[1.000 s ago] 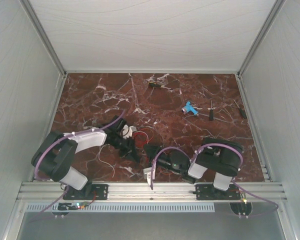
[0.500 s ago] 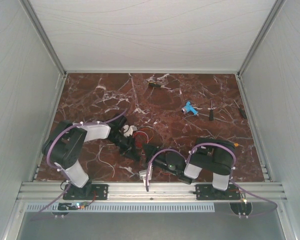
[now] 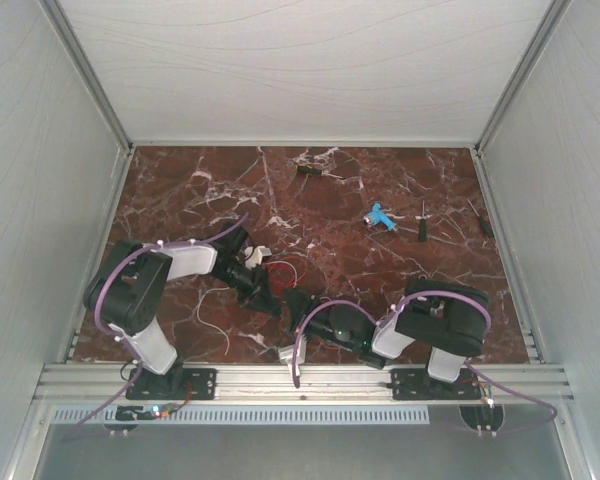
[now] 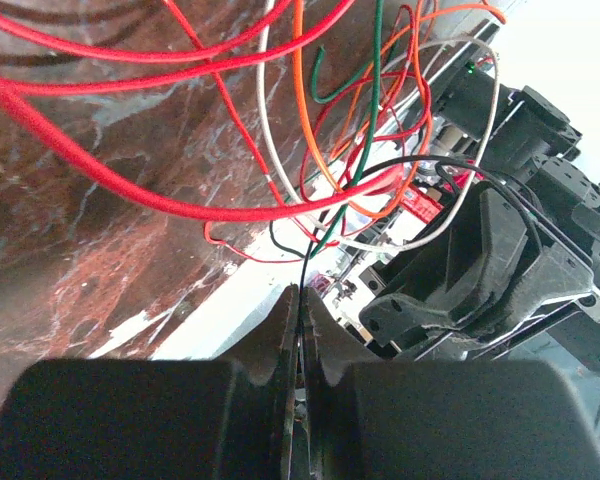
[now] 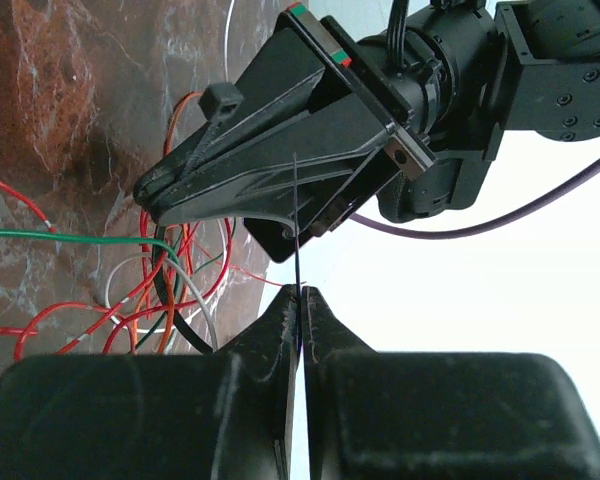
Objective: Zip-tie the wires
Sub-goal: Tie the cable at the center of the board.
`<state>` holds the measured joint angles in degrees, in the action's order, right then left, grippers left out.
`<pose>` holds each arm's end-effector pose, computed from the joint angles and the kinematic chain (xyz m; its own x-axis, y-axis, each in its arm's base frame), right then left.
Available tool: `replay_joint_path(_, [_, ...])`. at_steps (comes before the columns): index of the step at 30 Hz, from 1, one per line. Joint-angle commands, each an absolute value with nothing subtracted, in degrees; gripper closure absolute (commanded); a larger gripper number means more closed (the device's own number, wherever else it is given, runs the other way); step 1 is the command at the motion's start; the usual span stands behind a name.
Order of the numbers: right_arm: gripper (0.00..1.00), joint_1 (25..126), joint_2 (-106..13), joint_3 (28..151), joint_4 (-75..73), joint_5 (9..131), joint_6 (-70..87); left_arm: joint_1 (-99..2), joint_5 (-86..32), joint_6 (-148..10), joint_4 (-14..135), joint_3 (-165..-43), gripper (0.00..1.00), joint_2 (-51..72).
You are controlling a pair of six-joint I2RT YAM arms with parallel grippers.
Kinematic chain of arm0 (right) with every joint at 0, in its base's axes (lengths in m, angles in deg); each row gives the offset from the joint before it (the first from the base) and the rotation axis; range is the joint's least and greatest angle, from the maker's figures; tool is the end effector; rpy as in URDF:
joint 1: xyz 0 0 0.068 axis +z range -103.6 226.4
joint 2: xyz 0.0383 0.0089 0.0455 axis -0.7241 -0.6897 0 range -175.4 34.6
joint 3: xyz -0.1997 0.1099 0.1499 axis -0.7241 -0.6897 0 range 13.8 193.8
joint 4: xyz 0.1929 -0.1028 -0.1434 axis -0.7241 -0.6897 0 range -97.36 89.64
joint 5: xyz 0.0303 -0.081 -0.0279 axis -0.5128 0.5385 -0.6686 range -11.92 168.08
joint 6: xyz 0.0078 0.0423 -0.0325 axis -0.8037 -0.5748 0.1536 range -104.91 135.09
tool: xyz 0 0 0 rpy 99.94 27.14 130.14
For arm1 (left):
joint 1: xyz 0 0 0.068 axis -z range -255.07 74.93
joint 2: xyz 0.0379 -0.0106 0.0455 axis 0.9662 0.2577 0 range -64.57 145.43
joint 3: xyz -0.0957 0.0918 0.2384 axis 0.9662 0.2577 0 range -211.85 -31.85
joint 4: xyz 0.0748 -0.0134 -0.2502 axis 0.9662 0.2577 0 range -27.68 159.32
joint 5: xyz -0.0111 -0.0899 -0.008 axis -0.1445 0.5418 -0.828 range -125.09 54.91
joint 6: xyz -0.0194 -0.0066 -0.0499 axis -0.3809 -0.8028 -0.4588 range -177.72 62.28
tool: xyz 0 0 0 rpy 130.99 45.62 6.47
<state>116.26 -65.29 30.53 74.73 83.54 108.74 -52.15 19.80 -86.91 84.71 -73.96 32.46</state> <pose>0.0935 0.2451 0.1221 0.9035 -0.4218 0.0763 0.0091 -0.1590 -0.9872 0.2308 -0.1292 0.1172 -0.9744 0.1074 0.1976 -0.0983 0.5868 -0.8038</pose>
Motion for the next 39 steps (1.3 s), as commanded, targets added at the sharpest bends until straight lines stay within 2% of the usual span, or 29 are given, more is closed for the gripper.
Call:
replay_joint_path(1, [1.00,116.14,-62.61,32.00,67.36,82.81,113.01,-52.48,23.18,-89.30,83.41,-74.04,1.00,33.10])
replay_joint_path(13, [1.00,115.42,-63.12,32.60,66.02,83.65,115.17,-52.57,25.14,-90.63,82.04,-73.26,1.00,33.12])
replay_joint_path(27, [1.00,118.91,-60.70,31.29,71.78,83.35,115.66,-52.57,26.53,-90.94,81.63,-72.91,1.00,34.24])
replay_joint_path(39, [1.00,120.27,-60.56,28.99,74.71,83.81,117.72,-52.57,29.77,-91.71,80.89,-68.87,1.00,29.67])
